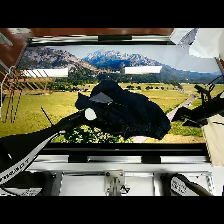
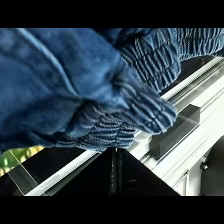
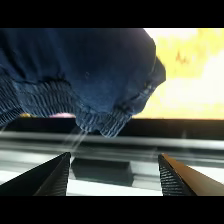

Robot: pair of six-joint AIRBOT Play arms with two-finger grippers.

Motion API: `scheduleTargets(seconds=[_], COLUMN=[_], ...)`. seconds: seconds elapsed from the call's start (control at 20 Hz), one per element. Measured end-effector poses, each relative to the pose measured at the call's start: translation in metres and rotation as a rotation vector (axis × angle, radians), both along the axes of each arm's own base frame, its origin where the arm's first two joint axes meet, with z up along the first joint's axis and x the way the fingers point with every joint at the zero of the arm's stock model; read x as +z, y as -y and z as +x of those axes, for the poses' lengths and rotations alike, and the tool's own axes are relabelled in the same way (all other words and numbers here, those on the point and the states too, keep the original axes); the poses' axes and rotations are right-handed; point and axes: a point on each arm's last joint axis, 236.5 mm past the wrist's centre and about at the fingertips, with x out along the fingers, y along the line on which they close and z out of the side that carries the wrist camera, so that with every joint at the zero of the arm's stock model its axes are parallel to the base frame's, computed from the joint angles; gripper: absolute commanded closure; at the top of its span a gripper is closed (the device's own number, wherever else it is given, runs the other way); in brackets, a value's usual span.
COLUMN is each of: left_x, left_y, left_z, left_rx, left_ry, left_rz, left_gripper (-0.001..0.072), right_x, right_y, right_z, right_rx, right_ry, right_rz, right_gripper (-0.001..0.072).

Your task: Fold the shirts.

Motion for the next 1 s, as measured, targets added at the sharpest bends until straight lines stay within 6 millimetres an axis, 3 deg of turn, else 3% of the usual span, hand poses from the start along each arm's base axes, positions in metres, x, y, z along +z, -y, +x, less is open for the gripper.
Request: scheduleTargets(seconds=[0.3, 0.5, 0.55, 0.6, 0.65, 1.0], left_x=[0.013, 0.023, 0.023, 0.024, 0.024, 0.012], left_y=[-0.011, -0.019, -0.02, -0.02, -0.02, -0.01], left_z=[-0.007, -0.008, -0.009, -0.009, -0.009, 0.001], left_rx=[-0.096, -0.143, -0.149, -0.152, -0.152, -0.045], left_ry=[0.062, 0.116, 0.122, 0.124, 0.125, 0.061], left_rz=[0.013, 0.034, 0.038, 0.039, 0.038, 0.021], left_gripper=[0.0614, 0.0603, 0.04, 0.0037, -0.0013, -0.0013], right_x=[-0.057, -0.079, -0.082, -0.085, -0.087, -0.085], right_y=[-0.021, -0.026, -0.027, -0.028, -0.029, -0.025], right_z=[-0.022, -0.024, -0.024, -0.023, -0.024, -0.027], right_rx=[-0.045, -0.08, -0.086, -0.09, -0.09, -0.118], right_ry=[-0.133, -0.172, -0.179, -0.184, -0.188, -0.196], right_rz=[0.115, 0.138, 0.146, 0.151, 0.158, 0.218], right_gripper=[0.0038, 0.0037, 0.0037, 0.0038, 0.0038, 0.0038])
